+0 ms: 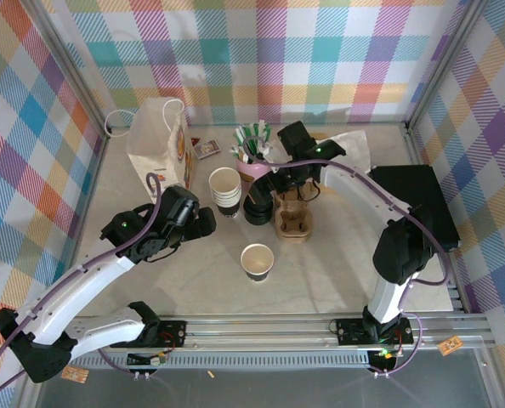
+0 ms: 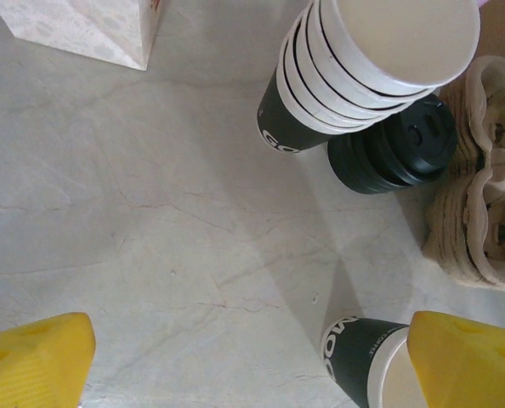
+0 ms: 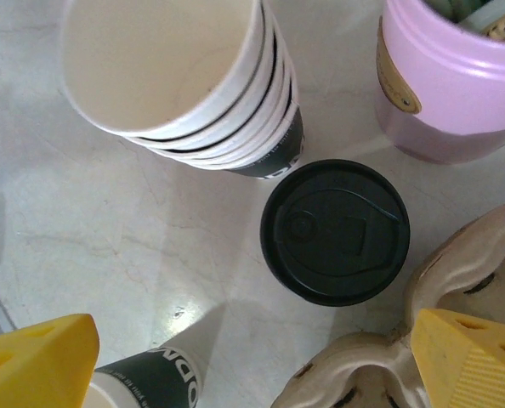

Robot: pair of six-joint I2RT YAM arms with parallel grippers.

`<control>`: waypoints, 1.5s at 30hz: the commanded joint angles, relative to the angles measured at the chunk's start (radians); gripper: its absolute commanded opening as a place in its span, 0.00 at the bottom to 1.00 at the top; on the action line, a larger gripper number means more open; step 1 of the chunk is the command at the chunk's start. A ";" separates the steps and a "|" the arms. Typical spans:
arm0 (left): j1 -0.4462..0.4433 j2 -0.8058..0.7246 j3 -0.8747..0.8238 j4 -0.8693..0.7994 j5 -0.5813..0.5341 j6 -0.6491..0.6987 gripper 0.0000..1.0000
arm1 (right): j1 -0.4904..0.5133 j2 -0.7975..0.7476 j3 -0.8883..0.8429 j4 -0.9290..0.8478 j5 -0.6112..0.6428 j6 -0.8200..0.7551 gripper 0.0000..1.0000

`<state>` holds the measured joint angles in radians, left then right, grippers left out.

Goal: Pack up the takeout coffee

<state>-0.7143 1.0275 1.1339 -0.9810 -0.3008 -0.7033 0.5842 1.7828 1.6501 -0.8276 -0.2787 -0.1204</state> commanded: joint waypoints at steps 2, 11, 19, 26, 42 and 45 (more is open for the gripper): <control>0.016 0.011 -0.030 0.050 -0.002 0.118 0.95 | 0.005 0.063 -0.011 0.032 0.005 -0.004 0.94; 0.016 -0.034 -0.124 0.145 0.051 0.088 0.94 | 0.005 0.130 0.030 0.010 0.068 -0.004 0.93; 0.015 0.010 -0.170 0.201 0.165 -0.013 0.92 | 0.005 0.190 0.074 -0.017 0.082 -0.005 0.91; 0.016 0.044 -0.134 0.124 0.192 -0.012 0.92 | 0.005 0.218 0.096 -0.019 0.082 -0.020 0.91; 0.016 0.039 -0.123 0.053 0.187 -0.016 0.91 | 0.005 0.274 0.150 -0.044 0.070 -0.045 0.92; 0.016 0.038 -0.121 0.044 0.187 -0.016 0.91 | 0.005 0.281 0.155 -0.044 0.069 -0.045 0.92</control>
<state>-0.7097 1.0798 0.9905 -0.8932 -0.1204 -0.7113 0.5842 2.0426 1.7729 -0.8501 -0.1917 -0.1471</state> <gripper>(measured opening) 0.912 0.920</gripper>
